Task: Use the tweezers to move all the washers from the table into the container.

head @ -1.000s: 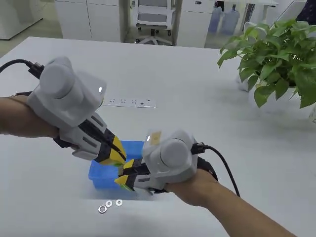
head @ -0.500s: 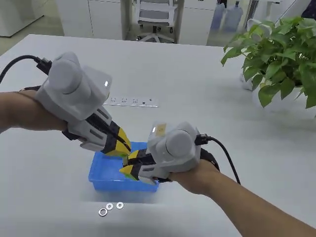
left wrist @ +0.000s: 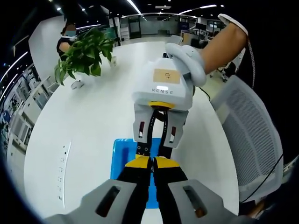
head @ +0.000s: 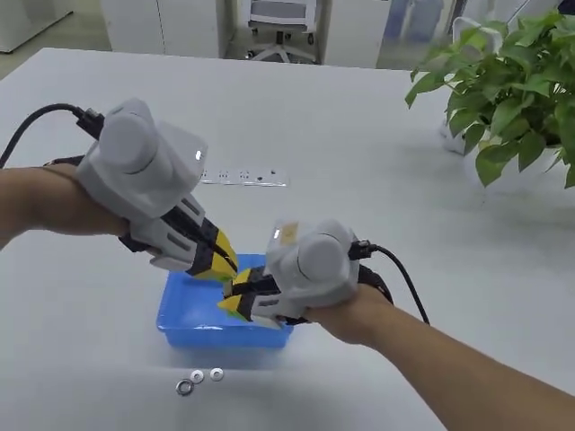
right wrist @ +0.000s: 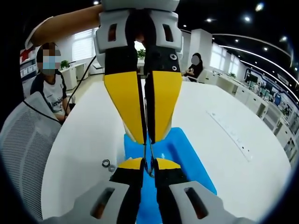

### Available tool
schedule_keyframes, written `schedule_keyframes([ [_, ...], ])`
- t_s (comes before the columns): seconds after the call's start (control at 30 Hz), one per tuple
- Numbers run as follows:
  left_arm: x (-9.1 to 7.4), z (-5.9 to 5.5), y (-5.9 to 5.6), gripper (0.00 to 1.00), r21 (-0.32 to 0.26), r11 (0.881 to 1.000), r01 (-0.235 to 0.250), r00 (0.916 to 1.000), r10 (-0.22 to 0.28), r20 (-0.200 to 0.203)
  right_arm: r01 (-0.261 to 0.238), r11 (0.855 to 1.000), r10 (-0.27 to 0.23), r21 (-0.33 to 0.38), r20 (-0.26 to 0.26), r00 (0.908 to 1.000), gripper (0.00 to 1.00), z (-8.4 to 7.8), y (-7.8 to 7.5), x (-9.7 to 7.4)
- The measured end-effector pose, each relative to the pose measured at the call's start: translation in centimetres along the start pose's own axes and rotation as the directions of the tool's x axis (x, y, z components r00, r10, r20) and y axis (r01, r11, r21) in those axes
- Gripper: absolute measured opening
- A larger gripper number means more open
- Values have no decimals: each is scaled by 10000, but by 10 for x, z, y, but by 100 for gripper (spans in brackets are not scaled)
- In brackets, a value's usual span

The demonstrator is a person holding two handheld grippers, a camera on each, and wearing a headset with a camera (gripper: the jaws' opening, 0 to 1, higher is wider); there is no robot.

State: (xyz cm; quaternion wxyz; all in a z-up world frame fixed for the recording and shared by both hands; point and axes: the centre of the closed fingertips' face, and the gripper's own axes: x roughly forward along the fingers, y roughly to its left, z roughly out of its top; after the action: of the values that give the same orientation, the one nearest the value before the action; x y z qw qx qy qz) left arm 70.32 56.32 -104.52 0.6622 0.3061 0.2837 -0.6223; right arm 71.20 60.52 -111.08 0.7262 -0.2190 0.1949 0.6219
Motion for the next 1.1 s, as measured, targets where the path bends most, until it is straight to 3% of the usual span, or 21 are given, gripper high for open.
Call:
schedule_keyframes([
  [0.57,19,-23,12,5,-138,9997,217,9993,-220,-289,-277,9992,286,286,-310,9991,11,-21,-7,21],
  [1.1,23,-24,13,5,-75,9998,183,9993,-185,-312,-331,9988,346,348,-459,9983,11,-27,-9,22],
])
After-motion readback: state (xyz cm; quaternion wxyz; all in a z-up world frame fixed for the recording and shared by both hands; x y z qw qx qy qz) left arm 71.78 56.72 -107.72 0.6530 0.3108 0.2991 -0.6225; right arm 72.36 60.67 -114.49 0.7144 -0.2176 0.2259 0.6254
